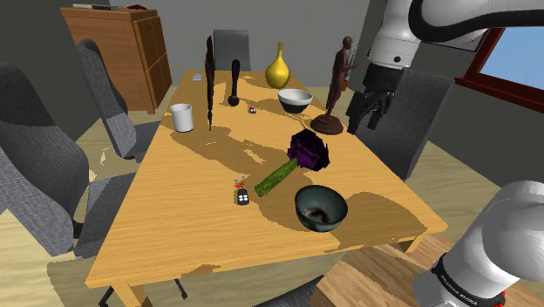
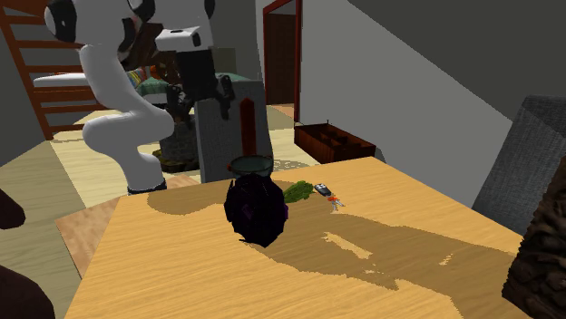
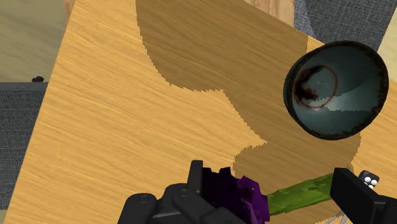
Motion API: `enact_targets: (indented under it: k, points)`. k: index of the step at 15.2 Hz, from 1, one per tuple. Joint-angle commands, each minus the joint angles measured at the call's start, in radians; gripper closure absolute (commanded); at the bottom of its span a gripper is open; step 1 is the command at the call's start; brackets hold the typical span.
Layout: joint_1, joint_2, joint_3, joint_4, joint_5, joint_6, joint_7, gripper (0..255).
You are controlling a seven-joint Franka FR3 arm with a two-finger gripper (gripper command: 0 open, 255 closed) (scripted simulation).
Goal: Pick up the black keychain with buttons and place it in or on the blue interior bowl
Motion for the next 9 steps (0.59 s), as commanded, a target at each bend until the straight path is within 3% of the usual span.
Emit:
enact_targets:
  k: [1, 9]
  points:
    - [0.006, 0.058, 0.041, 0.014, 0.014, 0.039, 0.056, 0]
    - [0.02, 0.33, 0.185, 0.139, 0.023, 0.159, 0.276, 0]
